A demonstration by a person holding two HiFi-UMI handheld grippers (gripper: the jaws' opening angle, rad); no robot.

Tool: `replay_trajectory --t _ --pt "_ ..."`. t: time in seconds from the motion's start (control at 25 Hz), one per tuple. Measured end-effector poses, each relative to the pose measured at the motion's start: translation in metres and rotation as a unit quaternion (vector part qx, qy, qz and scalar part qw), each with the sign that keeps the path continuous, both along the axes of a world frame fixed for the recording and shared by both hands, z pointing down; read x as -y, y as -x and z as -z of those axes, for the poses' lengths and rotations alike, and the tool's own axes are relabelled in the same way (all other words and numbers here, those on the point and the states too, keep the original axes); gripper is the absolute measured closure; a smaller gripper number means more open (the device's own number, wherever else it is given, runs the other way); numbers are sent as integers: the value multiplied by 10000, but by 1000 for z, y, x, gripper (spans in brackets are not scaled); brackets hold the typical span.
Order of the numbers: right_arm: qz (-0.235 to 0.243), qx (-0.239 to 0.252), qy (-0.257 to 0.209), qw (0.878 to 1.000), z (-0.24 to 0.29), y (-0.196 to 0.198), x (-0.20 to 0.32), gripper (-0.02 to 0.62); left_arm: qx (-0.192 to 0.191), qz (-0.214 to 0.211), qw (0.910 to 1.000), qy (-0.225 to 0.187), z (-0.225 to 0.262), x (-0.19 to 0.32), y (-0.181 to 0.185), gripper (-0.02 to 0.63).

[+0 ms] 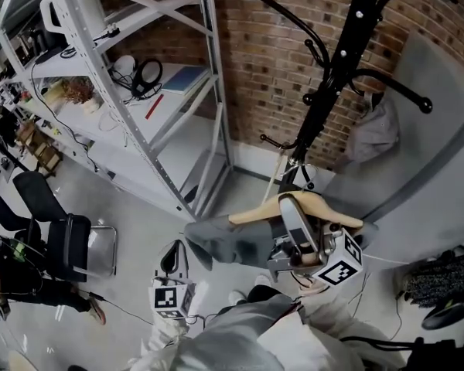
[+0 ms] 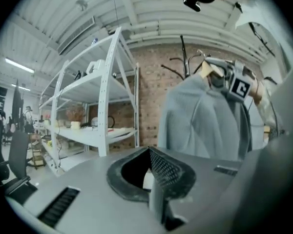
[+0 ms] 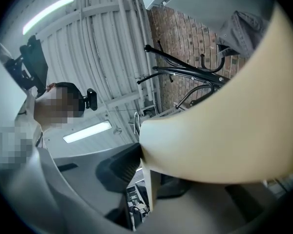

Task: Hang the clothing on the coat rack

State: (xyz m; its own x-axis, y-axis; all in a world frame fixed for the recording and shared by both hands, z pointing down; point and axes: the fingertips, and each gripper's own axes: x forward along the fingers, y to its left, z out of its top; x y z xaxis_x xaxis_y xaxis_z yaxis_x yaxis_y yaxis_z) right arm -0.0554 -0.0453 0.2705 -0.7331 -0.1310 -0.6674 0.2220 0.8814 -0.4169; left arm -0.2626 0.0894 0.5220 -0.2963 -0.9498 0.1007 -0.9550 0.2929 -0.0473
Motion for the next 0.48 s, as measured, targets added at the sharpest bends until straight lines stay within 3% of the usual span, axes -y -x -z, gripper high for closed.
replay_trajectory --t 0.16,0.48 --pt "-152 -117 -13 9998 -2 6 11 488 -3 -221 9987 -465 66 28 -20 598" --pt "-268 -167 -103 9994 -2 12 31 488 -40 -553 9974 -462 127 70 -50 598"
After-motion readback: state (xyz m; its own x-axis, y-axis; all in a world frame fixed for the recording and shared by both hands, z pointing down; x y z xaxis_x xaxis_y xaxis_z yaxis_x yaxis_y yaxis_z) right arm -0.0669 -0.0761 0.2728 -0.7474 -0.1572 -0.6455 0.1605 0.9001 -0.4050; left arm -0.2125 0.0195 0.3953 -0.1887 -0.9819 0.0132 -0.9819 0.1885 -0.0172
